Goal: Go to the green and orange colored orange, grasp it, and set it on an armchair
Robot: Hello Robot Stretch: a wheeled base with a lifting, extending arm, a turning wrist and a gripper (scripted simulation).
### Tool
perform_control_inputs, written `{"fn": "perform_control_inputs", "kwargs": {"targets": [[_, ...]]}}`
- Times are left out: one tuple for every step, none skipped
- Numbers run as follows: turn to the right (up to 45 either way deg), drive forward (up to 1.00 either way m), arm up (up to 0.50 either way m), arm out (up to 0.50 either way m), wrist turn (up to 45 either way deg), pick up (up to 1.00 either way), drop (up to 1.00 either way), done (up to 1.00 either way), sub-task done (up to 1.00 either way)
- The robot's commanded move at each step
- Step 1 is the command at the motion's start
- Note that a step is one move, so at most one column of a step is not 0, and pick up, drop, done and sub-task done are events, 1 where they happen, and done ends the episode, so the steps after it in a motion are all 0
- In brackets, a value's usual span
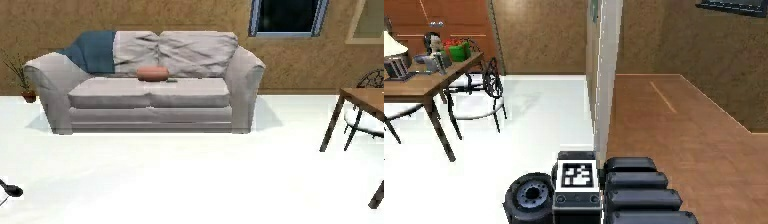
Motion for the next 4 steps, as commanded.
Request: {"fn": "perform_control_inputs", "kwargs": {"targets": [[-42.0, 0.0, 0.0, 0.0, 0.0, 0.0, 0.0, 0.0, 0.0], [0.0, 0.4, 0.0, 0.0, 0.0, 0.0, 0.0, 0.0, 0.0], [-45.0, 0.0, 0.0, 0.0, 0.0, 0.0, 0.0, 0.0, 0.0], [-6.0, 0.0, 0.0, 0.0, 0.0, 0.0, 0.0, 0.0, 0.0]]}}
